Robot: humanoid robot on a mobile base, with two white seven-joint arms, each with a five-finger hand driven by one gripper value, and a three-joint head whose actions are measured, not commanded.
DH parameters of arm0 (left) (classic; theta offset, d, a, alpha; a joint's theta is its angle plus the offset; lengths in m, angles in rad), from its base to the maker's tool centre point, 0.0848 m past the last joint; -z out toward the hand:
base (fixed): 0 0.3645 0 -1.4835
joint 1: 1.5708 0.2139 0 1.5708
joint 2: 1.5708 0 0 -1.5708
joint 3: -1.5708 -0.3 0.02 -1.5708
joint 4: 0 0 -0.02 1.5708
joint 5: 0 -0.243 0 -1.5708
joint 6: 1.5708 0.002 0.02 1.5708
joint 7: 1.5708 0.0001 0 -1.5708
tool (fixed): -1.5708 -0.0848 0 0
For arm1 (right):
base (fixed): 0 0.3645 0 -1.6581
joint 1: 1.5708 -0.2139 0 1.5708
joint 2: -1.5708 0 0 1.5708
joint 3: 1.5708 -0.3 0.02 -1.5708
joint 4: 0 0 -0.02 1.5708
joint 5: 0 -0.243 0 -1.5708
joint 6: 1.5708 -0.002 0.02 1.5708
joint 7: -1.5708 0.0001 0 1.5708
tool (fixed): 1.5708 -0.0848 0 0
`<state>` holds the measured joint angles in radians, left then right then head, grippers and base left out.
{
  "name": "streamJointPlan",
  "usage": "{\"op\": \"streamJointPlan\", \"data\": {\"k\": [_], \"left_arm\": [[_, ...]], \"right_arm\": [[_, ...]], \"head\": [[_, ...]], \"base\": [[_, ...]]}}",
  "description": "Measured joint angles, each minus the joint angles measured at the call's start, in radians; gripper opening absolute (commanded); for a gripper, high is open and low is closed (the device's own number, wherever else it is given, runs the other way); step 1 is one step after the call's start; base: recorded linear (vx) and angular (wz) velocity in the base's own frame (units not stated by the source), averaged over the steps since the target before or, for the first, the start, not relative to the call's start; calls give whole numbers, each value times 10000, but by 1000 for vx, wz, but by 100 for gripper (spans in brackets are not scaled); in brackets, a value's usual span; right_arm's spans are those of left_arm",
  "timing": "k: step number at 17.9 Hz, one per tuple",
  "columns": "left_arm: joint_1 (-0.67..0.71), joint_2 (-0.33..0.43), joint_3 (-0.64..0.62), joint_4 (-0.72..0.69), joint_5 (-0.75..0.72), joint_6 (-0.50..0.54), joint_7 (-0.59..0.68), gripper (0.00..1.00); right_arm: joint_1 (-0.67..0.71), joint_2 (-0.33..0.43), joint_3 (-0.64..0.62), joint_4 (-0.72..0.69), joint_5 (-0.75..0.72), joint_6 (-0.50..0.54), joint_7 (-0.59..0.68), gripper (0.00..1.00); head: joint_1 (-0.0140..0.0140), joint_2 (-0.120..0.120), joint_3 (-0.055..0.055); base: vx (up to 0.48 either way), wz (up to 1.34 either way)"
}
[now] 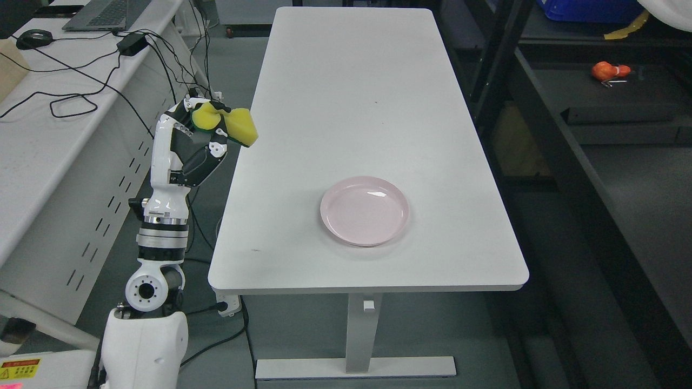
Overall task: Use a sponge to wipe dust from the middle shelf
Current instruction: 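Turn toward the metal shelf and extend the sponge onto the middle shelf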
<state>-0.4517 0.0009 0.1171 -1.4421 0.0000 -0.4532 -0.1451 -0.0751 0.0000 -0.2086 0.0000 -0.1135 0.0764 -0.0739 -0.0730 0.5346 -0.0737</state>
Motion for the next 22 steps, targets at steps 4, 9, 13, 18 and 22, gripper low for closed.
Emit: {"op": "streamJointPlan", "data": {"k": [4,9,13,18,22], "left_arm": [[0,-3,25,-177,0,137,-1,2],[5,-6,32,-310,0,165,0,2],[-13,-7,28,-447,0,283,6,2],[-33,-8,-29,-574,-8,349,-20,2],[-53,-9,-142,-645,-303,376,-292,2]], "right_arm": [[0,0,0,0,0,0,0,100],[1,0,0,0,0,-1,0,100],[2,0,0,0,0,-1,0,100],[1,0,0,0,0,-1,0,100],[2,0,0,0,0,-1,0,100]], "head": [[0,0,0],[0,0,0],[0,0,0],[0,0,0],[0,0,0]], "base": [[-200,-432],[-276,-463],[-309,-502],[-331,-639],[-287,-921]]}}
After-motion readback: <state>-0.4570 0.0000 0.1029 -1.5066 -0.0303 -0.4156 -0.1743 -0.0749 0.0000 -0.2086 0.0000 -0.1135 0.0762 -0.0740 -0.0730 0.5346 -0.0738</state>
